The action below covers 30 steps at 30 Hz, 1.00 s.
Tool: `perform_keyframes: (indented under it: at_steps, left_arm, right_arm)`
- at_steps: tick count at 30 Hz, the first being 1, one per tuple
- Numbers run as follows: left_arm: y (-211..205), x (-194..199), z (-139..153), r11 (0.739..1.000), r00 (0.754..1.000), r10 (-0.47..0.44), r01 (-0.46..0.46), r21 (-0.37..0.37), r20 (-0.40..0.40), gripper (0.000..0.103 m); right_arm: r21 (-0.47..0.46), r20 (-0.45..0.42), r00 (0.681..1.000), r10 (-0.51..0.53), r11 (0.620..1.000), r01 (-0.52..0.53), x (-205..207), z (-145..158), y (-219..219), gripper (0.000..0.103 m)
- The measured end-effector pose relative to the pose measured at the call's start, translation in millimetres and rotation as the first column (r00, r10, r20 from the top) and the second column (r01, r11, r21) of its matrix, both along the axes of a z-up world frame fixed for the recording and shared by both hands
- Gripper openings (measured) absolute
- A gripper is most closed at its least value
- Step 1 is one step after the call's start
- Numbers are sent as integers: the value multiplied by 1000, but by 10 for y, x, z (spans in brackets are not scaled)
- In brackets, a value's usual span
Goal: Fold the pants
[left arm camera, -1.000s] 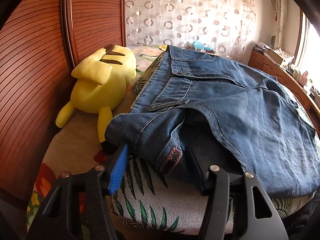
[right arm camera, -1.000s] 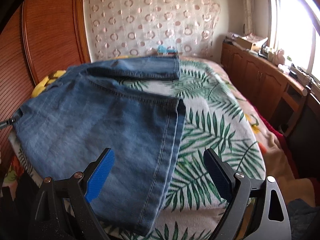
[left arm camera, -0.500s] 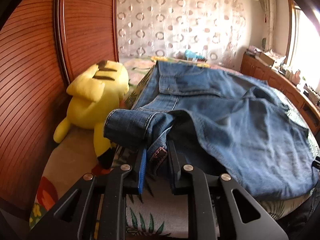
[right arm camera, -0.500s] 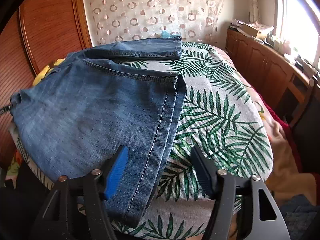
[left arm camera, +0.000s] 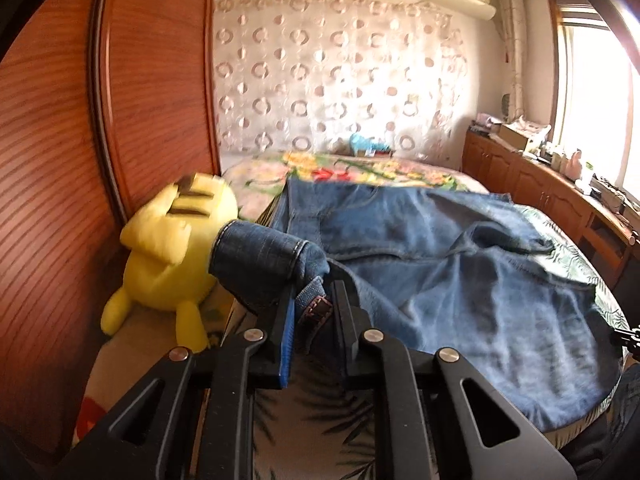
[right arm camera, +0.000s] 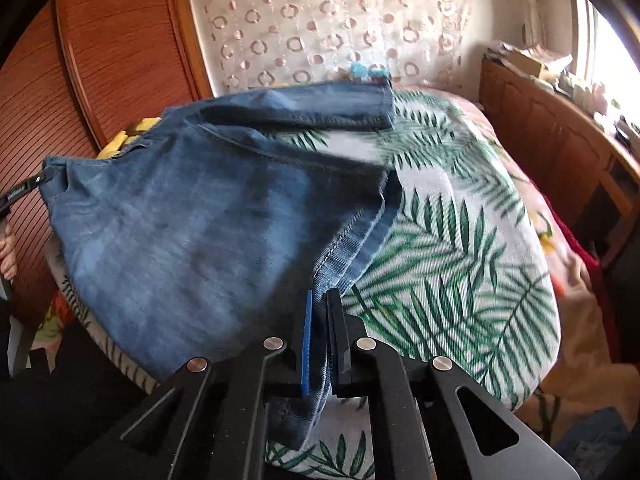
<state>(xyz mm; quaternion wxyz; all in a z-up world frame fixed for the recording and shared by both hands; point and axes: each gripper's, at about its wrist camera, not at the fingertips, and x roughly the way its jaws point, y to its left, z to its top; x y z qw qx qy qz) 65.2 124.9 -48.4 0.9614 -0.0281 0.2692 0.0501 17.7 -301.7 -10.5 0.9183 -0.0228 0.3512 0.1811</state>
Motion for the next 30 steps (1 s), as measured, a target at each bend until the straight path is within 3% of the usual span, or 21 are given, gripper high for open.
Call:
perform_keyframes:
  at_steps: [11,14,19,23,30]
  left_arm:
    - [-231,235,383,997,994,-80,80,-3,79,17]
    - [-273,311,409,996,992,-94,94,8,82,17]
    - [-396,385,439,994,990,-112,110,27,83,17]
    - [-455,399,439,992,989,-125,122,36,82,17]
    - [-519,427,415,991,989,-130,128,25,77,17]
  right_arm:
    - [-1,135,989,66,998,-67,245,470,302,5]
    - [-15,137,987,82,997,-80,363,436,429,5]
    - [-15,59,994,92,996,-91,652,134,553,6]
    - [34,43,996,78,996,-80,680,53,517,6]
    - [93,54,999,-9,996,4,577,245,284,35]
